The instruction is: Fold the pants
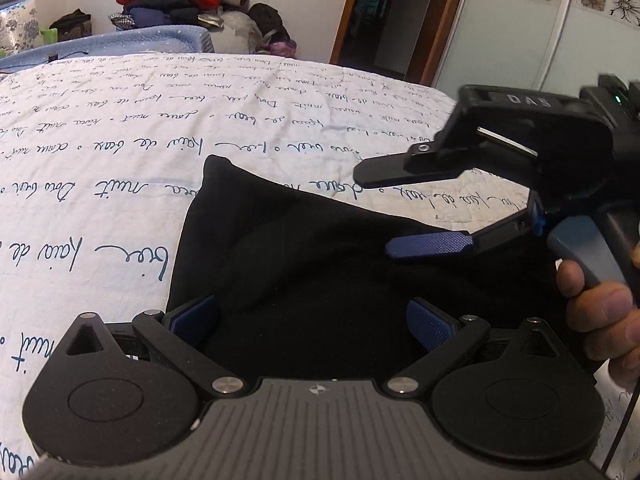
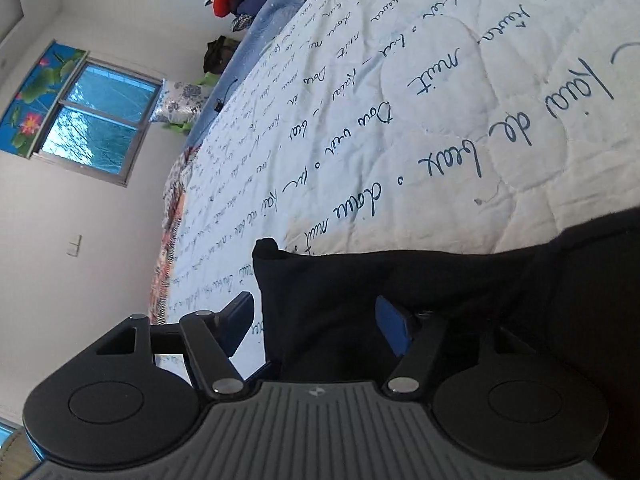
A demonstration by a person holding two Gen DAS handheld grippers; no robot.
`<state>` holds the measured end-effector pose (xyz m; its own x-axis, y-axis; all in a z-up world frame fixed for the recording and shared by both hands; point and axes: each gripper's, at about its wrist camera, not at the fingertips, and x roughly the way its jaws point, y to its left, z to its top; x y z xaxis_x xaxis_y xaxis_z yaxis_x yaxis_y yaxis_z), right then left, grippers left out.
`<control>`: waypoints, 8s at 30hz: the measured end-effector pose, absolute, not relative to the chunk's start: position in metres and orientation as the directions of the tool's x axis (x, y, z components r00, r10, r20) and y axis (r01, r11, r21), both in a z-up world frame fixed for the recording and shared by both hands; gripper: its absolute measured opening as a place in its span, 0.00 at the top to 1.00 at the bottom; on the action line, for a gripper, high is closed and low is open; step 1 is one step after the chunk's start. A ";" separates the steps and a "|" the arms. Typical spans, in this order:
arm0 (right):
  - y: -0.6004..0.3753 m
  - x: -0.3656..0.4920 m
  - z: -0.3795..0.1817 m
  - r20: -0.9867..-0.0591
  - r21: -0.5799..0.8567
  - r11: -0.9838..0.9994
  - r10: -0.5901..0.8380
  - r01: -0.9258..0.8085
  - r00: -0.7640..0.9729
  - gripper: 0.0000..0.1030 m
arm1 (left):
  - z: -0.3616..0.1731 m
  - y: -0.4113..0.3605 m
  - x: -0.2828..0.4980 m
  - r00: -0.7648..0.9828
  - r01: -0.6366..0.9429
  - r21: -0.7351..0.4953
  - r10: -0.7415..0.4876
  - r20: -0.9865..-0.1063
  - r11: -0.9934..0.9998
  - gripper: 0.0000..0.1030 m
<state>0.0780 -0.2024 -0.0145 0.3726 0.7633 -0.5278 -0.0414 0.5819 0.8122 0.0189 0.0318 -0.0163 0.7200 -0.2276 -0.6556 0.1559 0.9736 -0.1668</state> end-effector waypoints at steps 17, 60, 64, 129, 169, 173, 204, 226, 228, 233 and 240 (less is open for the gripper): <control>-0.043 0.146 -0.003 -0.685 0.694 0.693 0.719 -0.194 0.115 0.22 | -0.023 0.030 0.010 0.749 0.171 -0.137 -0.219 -0.626 0.976 0.00; -0.008 0.128 0.013 -0.679 0.591 0.688 0.706 -0.421 0.202 0.24 | -0.027 0.052 -0.061 0.796 0.160 -0.178 -0.233 -0.559 0.971 0.00; -0.007 0.140 -0.004 -0.638 0.626 0.672 0.733 -0.396 0.236 0.25 | -0.028 0.051 -0.060 0.795 0.158 -0.185 -0.236 -0.559 0.970 0.00; -0.263 -0.062 -0.009 -0.456 0.726 0.683 0.561 -0.076 0.691 0.07 | 0.007 0.016 -0.075 0.778 0.166 -0.091 -0.187 -0.600 0.982 0.01; -0.147 -0.156 -0.028 -0.773 0.044 0.998 0.060 -0.041 0.631 0.00 | -0.008 0.016 -0.136 0.666 0.041 -0.091 -0.095 -0.740 0.995 0.01; -0.144 -0.169 -0.040 -0.712 -0.002 0.995 0.065 -0.095 0.699 0.00 | -0.015 0.012 -0.146 0.671 0.030 -0.036 -0.047 -0.740 0.999 0.00; -0.139 -0.171 -0.041 -0.704 0.001 0.998 0.040 -0.056 0.709 0.00 | -0.023 0.007 -0.154 0.707 0.020 0.007 -0.009 -0.708 1.000 0.00; -0.137 -0.172 -0.041 -0.702 -0.003 0.999 0.032 -0.049 0.711 0.00 | -0.023 0.006 -0.155 0.708 0.020 0.008 -0.008 -0.706 1.000 0.00; -0.137 -0.172 -0.041 -0.702 -0.003 0.999 0.032 -0.048 0.711 0.00 | -0.023 0.006 -0.155 0.708 0.020 0.009 -0.008 -0.706 1.000 0.00; -0.137 -0.172 -0.040 -0.706 -0.004 0.999 0.033 -0.051 0.708 0.00 | -0.021 0.006 -0.156 0.709 0.024 0.016 -0.006 -0.705 1.000 0.00; -0.130 -0.178 -0.018 -0.659 -0.043 0.993 0.054 -0.110 0.750 0.00 | -0.008 0.006 -0.159 0.734 0.019 0.044 0.016 -0.679 0.999 0.01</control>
<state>-0.1782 -0.1298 -0.0182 0.7498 0.0545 -0.6594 -0.1097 0.9930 -0.0427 -0.1589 0.0064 -0.0081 0.7341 0.0158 -0.6788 0.0188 0.9989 0.0436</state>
